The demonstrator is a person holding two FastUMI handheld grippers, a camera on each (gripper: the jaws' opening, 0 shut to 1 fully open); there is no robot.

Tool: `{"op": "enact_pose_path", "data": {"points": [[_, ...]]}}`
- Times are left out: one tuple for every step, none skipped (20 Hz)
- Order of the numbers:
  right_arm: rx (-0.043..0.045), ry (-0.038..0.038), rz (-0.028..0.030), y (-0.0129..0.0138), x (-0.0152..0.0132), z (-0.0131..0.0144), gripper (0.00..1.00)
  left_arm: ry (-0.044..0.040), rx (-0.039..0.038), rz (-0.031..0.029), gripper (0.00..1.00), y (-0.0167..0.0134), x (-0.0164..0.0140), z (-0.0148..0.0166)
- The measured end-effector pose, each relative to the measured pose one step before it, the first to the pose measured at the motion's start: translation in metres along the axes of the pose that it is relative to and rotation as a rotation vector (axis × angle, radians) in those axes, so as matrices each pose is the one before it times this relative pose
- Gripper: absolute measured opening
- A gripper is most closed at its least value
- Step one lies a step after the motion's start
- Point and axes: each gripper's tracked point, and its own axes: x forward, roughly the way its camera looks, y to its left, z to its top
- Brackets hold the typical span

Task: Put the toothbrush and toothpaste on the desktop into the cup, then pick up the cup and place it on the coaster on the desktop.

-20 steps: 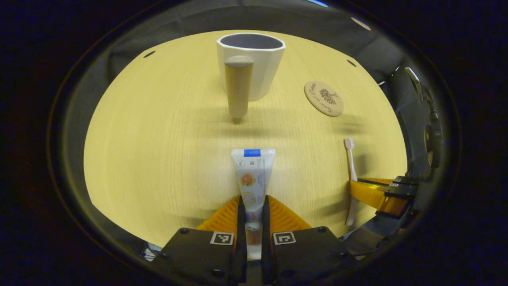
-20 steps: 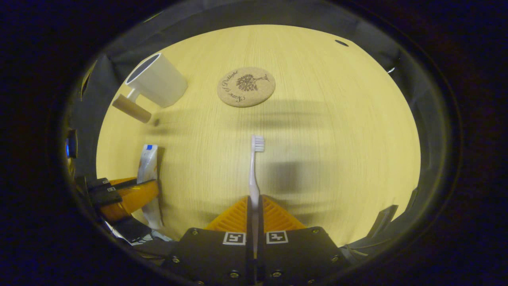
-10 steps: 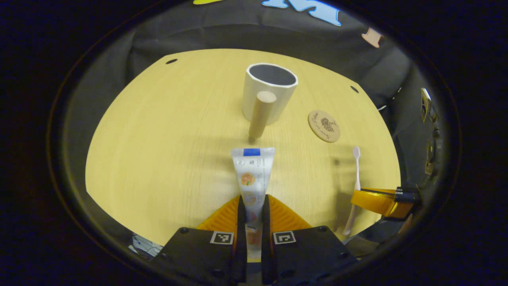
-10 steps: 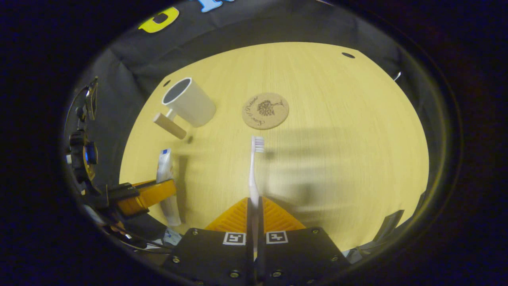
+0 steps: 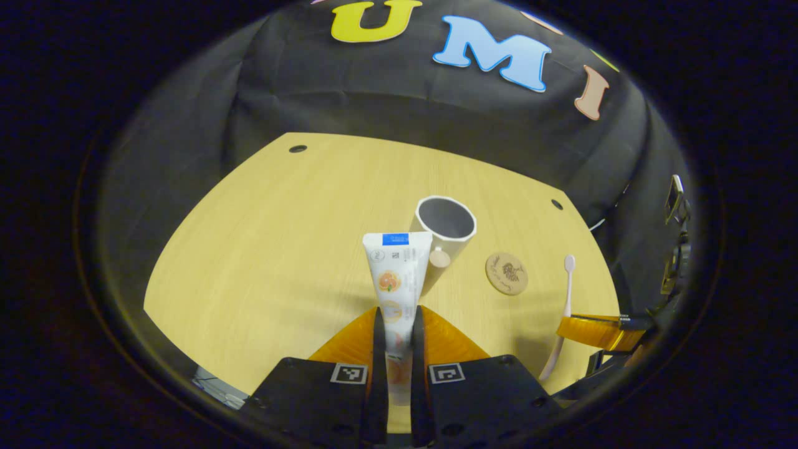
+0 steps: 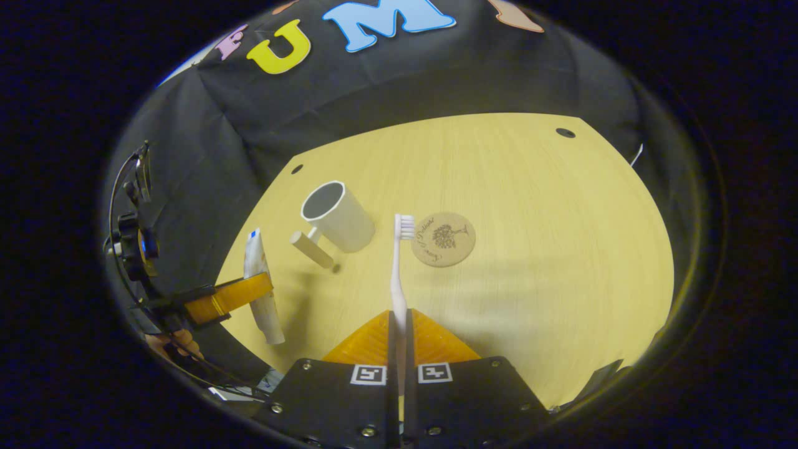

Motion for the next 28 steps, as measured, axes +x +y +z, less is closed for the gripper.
{"op": "enact_pose_path", "data": {"points": [[-0.00331,-0.01585,0.01001,0.00198,-0.00169,0.00505,0.04,-0.03829,0.00024,0.0026,0.22,0.00238,-0.00162,0.01171],[-0.00175,-0.01568,0.00768,0.00177,-0.00081,0.0033,0.04,-0.04277,0.00761,-0.00136,0.22,0.00226,-0.00256,0.0088],[-0.00275,-0.0167,0.00874,0.00202,-0.00102,0.00395,0.04,-0.04259,0.00703,0.00275,0.22,0.00249,-0.00229,0.01149],[-0.00396,-0.01063,0.00761,0.00224,-0.00107,0.00294,0.04,-0.0429,0.00295,0.0,0.22,0.00342,0.00085,0.01191],[-0.0061,-0.01083,0.00463,0.00089,-0.00136,0.00292,0.04,-0.032,-0.00161,-0.00107,0.21,0.00236,0.00117,0.00968],[-0.00607,-0.01199,0.00601,0.00167,-0.00123,0.00254,0.04,-0.03177,-0.00533,-0.00351,0.22,0.00058,0.00192,0.01],[-0.00495,-0.01144,0.00421,0.00176,-0.00098,0.00315,0.04,-0.0325,-0.01053,-0.00642,0.22,-0.00013,0.00208,0.01064],[-0.00399,-0.01777,0.00499,0.00172,-0.00113,0.00317,0.04,-0.03618,-0.01328,-0.01176,0.22,-0.00002,0.00198,0.01075],[-0.00348,-0.02041,0.00549,0.00208,-0.00051,0.00521,0.04,-0.03534,-0.01165,-0.01352,0.21,-0.00204,0.00075,0.01207],[0.00044,-0.01573,0.00438,0.00231,-0.00023,0.00197,0.04,-0.03233,-0.00892,-0.0119,0.22,-0.00347,0.00242,0.01455],[0.00256,-0.01207,0.00238,0.00122,-0.0006,0.00295,0.04,-0.02964,-0.0065,-0.01146,0.21,-0.00276,0.00297,0.00918],[0.00299,-0.01287,0.00406,0.00221,-0.00117,0.00313,0.04,-0.02732,-0.00518,-0.00943,0.21,-0.0026,0.00636,0.00679],[-0.00005,-0.01015,0.00559,0.00158,-0.00025,0.00362,0.04,-0.02242,-0.00606,-0.01519,0.21,-0.004,0.00565,0.00663],[-0.00176,-0.00848,0.00082,0.00093,-0.00153,0.0019,0.04,-0.02366,-0.00815,-0.01609,0.21,-0.00457,0.0069,0.00724],[-0.00336,-0.006,-0.00151,-0.00041,-0.00067,0.00253,0.04,-0.02154,-0.00688,-0.01976,0.21,-0.00457,0.00619,0.00615],[-0.00313,-0.00772,-0.00437,0.00016,-0.00099,0.00192,0.04,-0.01807,-0.00427,-0.01947,0.21,-0.00481,0.00717,0.0039],[-0.00202,-0.00761,-0.00864,-0.00183,-0.0009,0.00278,0.04,-0.01167,-0.00134,-0.02371,0.21,-0.00527,0.0069,0.00283],[0.00035,-0.00123,-0.00531,-0.00091,-0.00124,0.00118,0.04,-0.00779,-0.00145,-0.01924,0.21,-0.00476,0.00663,0.00188],[0.00431,0.00169,-0.01094,-0.00283,-0.00022,0.00055,0.04,-0.0048,-0.00067,-0.01872,0.21,-0.00452,0.00774,-0.00022],[0.00614,0.00172,-0.00781,-0.00233,0.00003,-0.00029,0.04,0.00054,-0.003,-0.01511,0.21,-0.00425,0.0088,-0.00196],[0.00351,0.0021,-0.00743,-0.00272,0.00066,0.00071,0.04,0.00022,-0.00372,-0.01443,0.21,-0.00382,0.00806,-0.00199],[0.00279,0.00242,-0.01081,-0.0036,0.00023,-0.00001,0.04,0.00009,-0.00161,-0.0077,0.21,-0.00121,0.00982,-0.00188],[0.00288,0.00126,-0.0087,-0.0027,0.0001,0.00106,0.04,0.00967,-0.00015,-0.00446,0.21,-0.00044,0.00842,-0.00415],[0.00169,-0.00004,-0.00726,-0.00198,-0.0005,0.00059,0.04,0.01107,-0.00113,-0.00556,0.21,-0.00103,0.00828,-0.00543],[-0.00058,-0.00067,-0.00464,-0.00185,-0.00023,0.00178,0.04,0.01432,0.00049,-0.00362,0.21,-0.00033,0.00704,-0.00672],[-0.00215,-0.0022,-0.00207,-0.00127,0.00099,0.00066,0.04,0.0152,0.0031,-0.00441,0.21,-0.00005,0.00575,-0.00726],[-0.00232,-0.00285,-0.00195,-0.00055,0.00013,0.00163,0.04,0.01344,0.00986,-0.00127,0.21,-0.00054,0.00471,-0.00559],[-0.00044,-0.00135,-0.00042,-0.00009,-0.00013,0.00202,0.04,0.01368,0.01612,0.00148,0.21,-0.00009,0.0043,-0.00695]]}}
